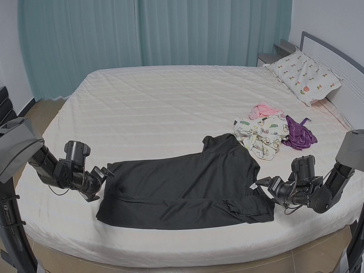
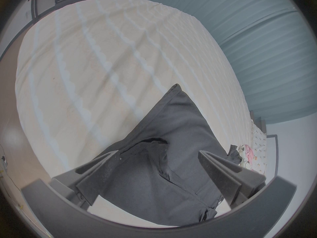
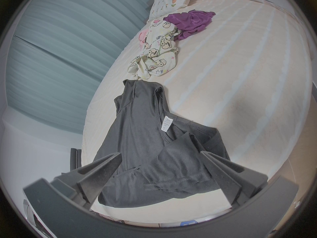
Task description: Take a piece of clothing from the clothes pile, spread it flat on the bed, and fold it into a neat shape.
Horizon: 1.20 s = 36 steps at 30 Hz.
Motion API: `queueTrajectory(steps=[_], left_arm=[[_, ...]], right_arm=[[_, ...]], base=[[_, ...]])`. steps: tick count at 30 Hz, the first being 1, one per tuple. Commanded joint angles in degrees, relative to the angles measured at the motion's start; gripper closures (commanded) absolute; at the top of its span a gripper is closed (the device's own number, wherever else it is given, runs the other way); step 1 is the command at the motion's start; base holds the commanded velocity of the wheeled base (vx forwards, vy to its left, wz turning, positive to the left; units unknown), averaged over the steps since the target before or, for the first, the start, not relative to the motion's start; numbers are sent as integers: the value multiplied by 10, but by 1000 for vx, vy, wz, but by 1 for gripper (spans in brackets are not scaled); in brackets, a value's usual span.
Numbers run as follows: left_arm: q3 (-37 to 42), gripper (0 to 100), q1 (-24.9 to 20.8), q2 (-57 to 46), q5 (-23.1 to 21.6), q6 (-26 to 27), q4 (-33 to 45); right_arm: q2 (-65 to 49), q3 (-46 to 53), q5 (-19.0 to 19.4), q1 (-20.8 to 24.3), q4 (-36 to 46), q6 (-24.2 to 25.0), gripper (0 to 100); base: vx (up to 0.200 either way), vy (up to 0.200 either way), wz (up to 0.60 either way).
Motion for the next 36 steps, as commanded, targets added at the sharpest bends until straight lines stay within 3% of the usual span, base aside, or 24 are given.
queueTrajectory(steps=[1, 9, 10, 17, 22, 28, 29, 36], left_arm=[[8, 0, 0, -4, 0, 5, -3], [8, 0, -4, -10, 3, 42, -1], [3, 0, -4, -9, 6, 70, 3], [1, 0, -23, 11, 7, 135, 1], [-8, 0, -40, 46, 13, 147, -3], [-37, 0, -59, 79, 50, 147, -3], [-41, 100, -60, 83, 53, 147, -2], [-62, 100, -57, 102, 114, 146, 5]], right_arm=[[-1, 4, 0, 1, 0, -2, 0], [-3, 6, 0, 3, 0, -2, 0], [-4, 10, 0, 6, 0, -2, 0], [1, 11, 0, 15, 0, -3, 0], [2, 13, 0, 17, 0, -3, 0], [4, 12, 0, 17, 0, -3, 0], [3, 12, 0, 17, 0, -3, 0], [-1, 12, -2, 17, -1, -12, 0]], base=[[0, 0, 0], [0, 0, 0], [0, 0, 0], [0, 0, 0], [0, 0, 0], [0, 0, 0], [0, 0, 0], [0, 0, 0]])
